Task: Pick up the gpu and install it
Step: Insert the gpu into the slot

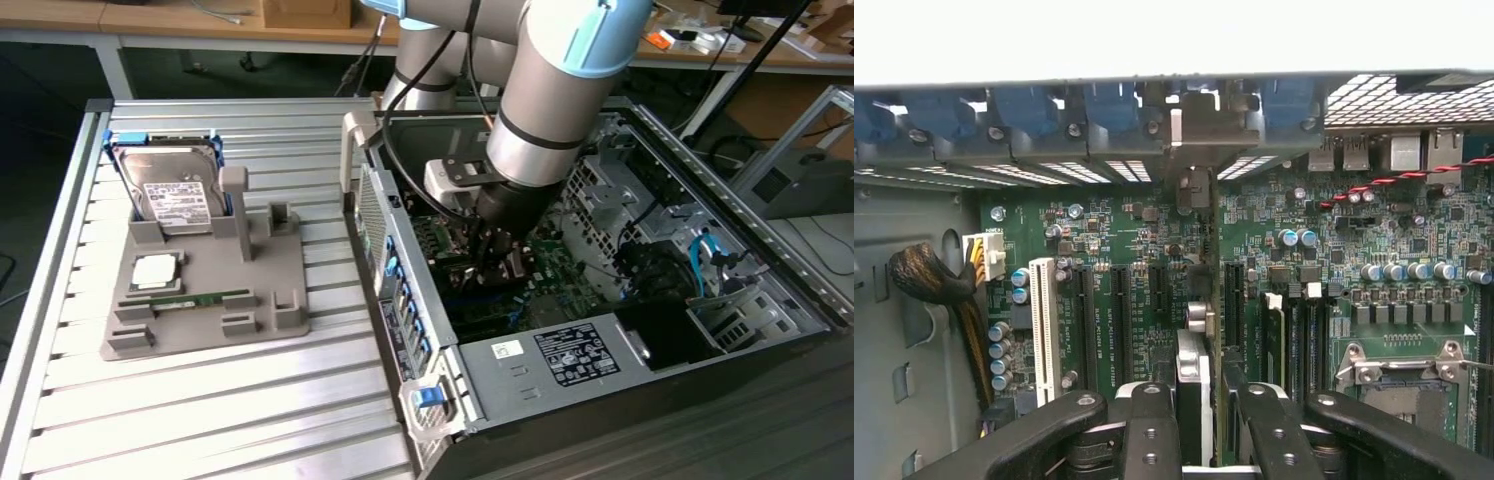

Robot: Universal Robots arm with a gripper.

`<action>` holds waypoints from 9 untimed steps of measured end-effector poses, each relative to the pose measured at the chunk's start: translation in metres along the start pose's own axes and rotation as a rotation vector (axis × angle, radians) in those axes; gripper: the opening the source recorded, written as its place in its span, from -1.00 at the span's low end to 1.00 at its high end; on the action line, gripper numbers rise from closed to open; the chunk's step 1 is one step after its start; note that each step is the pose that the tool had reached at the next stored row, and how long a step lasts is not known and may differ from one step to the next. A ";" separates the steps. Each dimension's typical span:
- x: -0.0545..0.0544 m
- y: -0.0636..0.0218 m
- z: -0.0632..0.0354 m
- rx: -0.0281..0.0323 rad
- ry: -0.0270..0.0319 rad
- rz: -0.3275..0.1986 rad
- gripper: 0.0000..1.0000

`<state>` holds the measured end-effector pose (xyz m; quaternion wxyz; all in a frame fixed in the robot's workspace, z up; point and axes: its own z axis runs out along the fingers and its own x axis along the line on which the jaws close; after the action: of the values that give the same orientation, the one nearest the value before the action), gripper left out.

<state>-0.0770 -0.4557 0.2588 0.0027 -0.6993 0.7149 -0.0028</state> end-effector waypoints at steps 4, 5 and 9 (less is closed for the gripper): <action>0.000 0.0000 0.0006 0.0000 0.0000 -0.008 -0.44; 0.000 0.0001 0.0009 0.0000 -0.0001 -0.008 -0.44; 0.000 0.0001 0.0033 -0.0001 0.0002 -0.008 -0.44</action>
<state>-0.0771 -0.4556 0.2555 0.0026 -0.7022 0.7120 -0.0028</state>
